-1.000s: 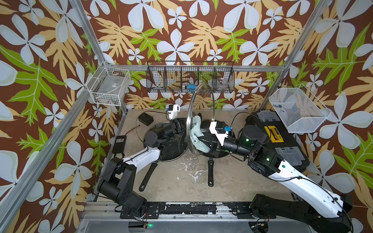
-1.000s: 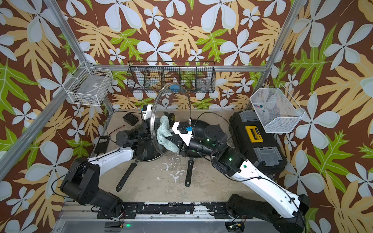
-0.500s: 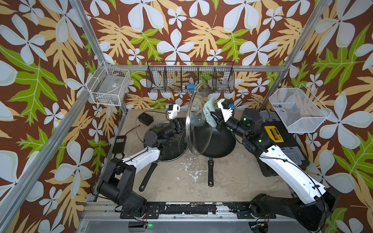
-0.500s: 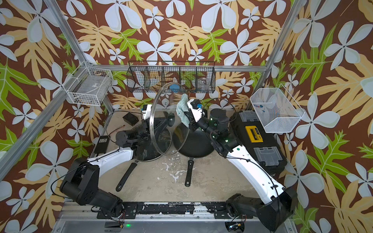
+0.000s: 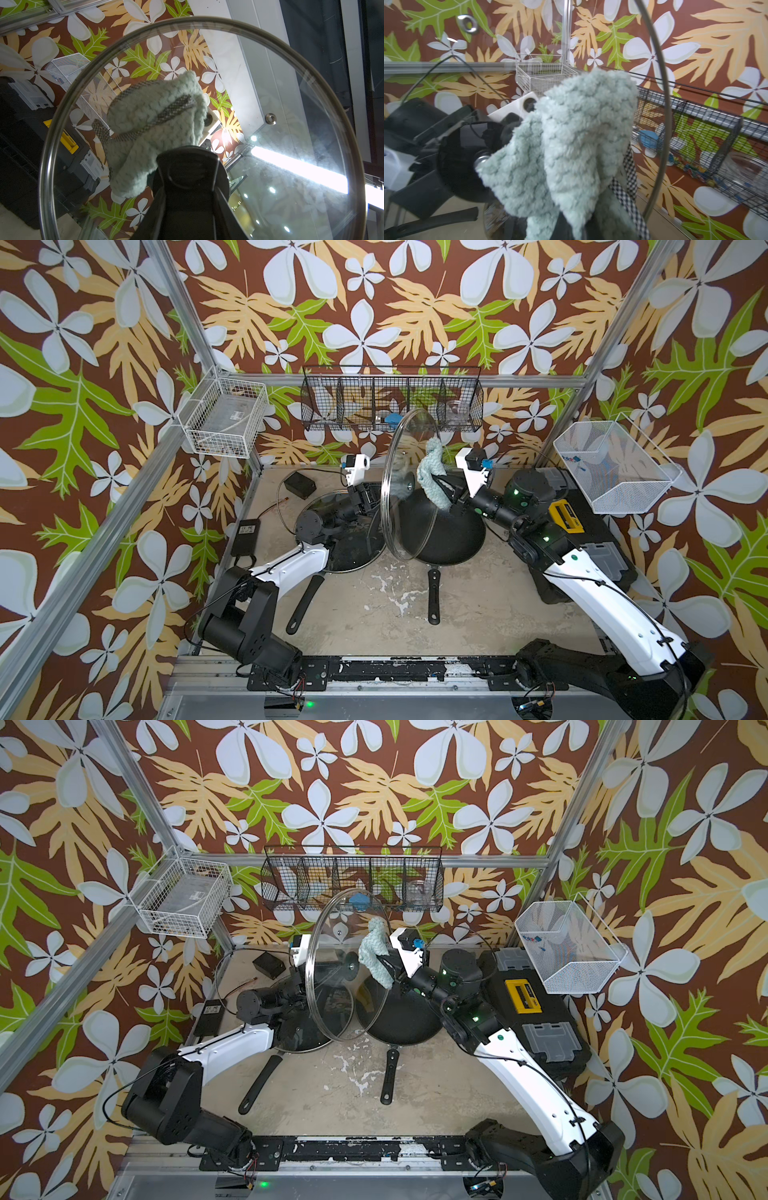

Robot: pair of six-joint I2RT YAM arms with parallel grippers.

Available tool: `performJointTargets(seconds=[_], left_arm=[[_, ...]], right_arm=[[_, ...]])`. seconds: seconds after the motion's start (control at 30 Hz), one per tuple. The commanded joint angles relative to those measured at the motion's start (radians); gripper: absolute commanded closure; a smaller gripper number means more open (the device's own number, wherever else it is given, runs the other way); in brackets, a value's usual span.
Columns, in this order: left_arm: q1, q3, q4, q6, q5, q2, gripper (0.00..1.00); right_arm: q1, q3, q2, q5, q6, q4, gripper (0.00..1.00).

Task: Wipe the pot lid with a cloth
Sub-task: Wipe the pot lid.

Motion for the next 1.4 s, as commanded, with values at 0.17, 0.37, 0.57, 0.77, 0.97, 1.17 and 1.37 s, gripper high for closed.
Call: performJointTargets(seconds=[0.17,0.37,0.57,0.77,0.97,1.17,1.37], left_arm=[[0.002,0.006,0.258,0.023,-0.045,-0.024,1.0],[0.002,0.007,0.256,0.027,-0.045,-0.021,1.0],[0.002,0.008,0.268,0.018,-0.044,-0.023,1.0],[0.002,0.009,0.271,0.014,-0.047,-0.018,1.0],[0.002,0.002,0.28,0.005,-0.047,-0.03,1.0],[0.002,-0.01,0.281,0.01,-0.05,-0.037,1.0],[0.002,-0.001,0.261,0.03,-0.055,-0.029,1.0]], right_arm=[[0.237,-0.08,-0.113,-0.004,0.026,-0.046,1.0],[0.342,-0.103,-0.136,-0.002,0.019,-0.071,1.0],[0.304,-0.103,-0.105,0.162,-0.007,-0.078,1.0],[0.105,-0.122,-0.056,0.087,0.042,0.025,1.0],[-0.07,-0.067,0.046,0.063,0.084,0.06,1.0],[-0.118,-0.002,0.103,0.06,0.077,0.039,1.0],[-0.081,-0.116,0.015,-0.067,0.127,0.055,1.0]])
